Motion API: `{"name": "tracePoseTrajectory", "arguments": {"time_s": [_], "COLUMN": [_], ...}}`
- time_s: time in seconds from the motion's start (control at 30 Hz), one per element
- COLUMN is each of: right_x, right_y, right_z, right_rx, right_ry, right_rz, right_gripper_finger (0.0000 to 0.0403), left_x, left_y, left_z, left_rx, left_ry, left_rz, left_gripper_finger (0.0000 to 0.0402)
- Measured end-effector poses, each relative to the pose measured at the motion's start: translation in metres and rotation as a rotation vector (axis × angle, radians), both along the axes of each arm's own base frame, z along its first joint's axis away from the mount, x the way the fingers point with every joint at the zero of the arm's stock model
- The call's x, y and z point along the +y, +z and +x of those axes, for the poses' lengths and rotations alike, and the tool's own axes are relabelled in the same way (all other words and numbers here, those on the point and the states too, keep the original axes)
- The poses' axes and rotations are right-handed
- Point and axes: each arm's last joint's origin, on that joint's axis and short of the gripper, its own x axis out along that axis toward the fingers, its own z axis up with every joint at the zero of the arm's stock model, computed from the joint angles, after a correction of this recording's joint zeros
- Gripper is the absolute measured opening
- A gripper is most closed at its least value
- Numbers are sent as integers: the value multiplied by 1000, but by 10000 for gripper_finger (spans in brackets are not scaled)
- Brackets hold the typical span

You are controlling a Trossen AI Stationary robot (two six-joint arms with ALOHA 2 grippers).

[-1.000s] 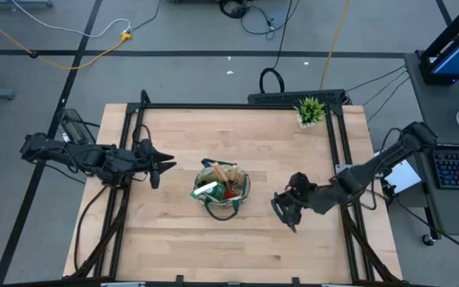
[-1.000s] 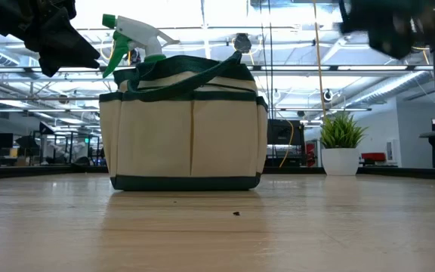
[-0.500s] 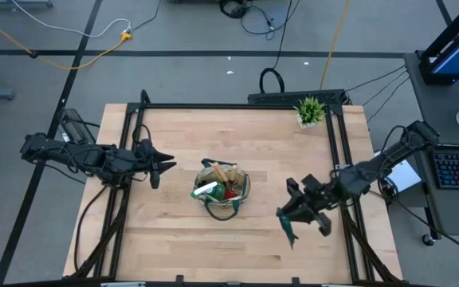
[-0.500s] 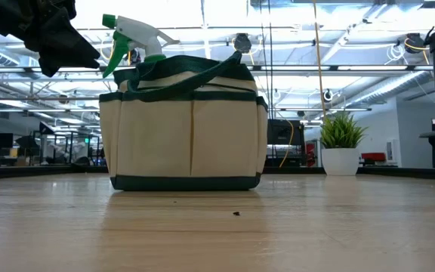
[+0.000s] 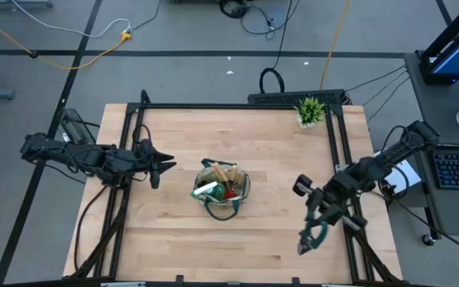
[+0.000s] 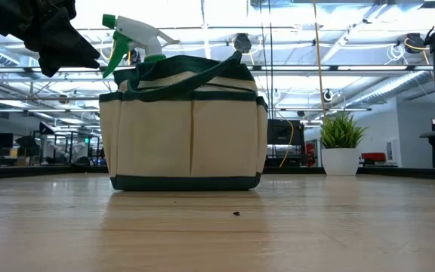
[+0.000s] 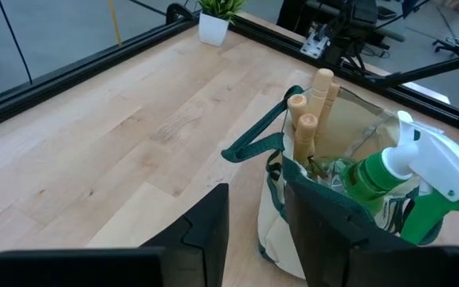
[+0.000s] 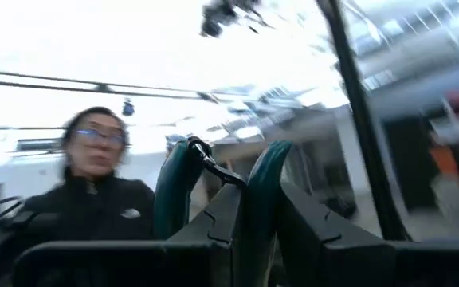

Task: Pick & Place Garden tools in Gardening bag
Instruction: Put the green shear scissors into the white gardening bag

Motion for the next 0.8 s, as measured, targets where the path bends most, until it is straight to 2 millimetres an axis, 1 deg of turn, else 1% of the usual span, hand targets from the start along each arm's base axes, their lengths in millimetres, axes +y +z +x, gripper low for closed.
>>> {"name": "tracePoseTrajectory", "arguments": {"time_s": [0.23,0.37,0.5,0.7,0.8], "right_x": [-1,0,0,0,-2], "right_y": [13,13,13,13,14], "right_z": [-12,-14,-14,-14,-11], "right_rx": [-323,-420,-447,-441,-397], "right_ry": [44,43,21,11,-74], "right_rz": [-111,-183,-205,-200,-159], "right_gripper_finger": [46,47,48,49,50], "left_x": [0,0,0,0,0], "left_y": [0,0,0,0,0], "left_z": [0,0,0,0,0], "left_rx": [0,0,0,2,1], "left_ry": [0,-1,-1,-2,-2], "left_rz": [0,0,1,4,3], "left_gripper_finger": [129,129,129,129,129]}}
